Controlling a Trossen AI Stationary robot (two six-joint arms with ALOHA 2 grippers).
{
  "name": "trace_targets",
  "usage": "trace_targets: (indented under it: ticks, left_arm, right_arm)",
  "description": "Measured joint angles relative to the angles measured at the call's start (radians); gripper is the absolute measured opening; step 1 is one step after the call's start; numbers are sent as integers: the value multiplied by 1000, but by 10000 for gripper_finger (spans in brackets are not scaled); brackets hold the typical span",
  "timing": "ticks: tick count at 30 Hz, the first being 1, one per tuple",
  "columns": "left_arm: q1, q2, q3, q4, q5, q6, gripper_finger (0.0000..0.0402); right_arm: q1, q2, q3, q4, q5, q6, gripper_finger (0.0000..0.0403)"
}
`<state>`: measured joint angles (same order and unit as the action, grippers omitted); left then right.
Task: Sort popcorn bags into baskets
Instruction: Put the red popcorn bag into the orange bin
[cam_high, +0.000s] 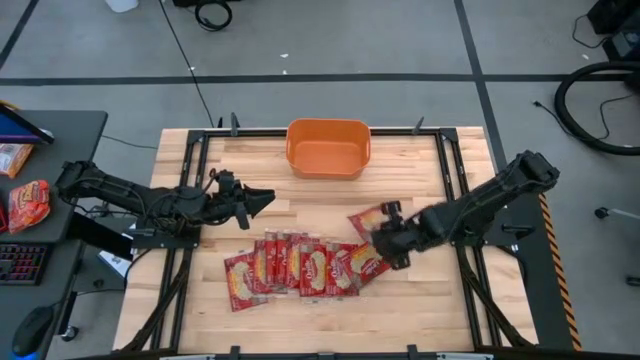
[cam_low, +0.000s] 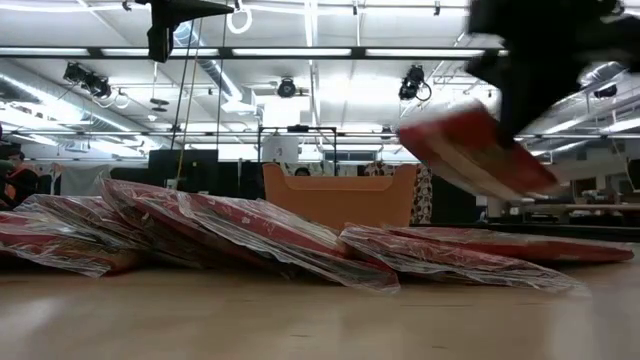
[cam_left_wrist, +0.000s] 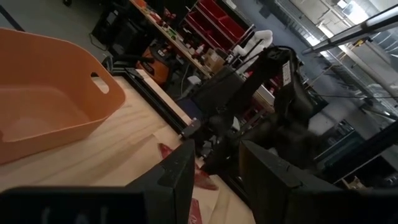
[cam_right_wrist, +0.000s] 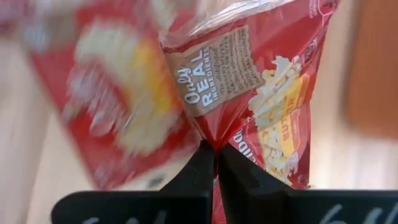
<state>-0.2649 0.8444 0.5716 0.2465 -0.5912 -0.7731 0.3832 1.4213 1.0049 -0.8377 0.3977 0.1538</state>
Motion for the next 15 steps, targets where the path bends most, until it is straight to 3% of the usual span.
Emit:
trace_targets:
  ticks: [8,15]
  left_arm:
    - [0,0,0,-10,-7,26,131]
    - [0,0,0,-76,-8,25,131]
  right_arm:
    - [-232,1,173,225,3,-162,12]
    - [-441,20,202,455,6,-226,12]
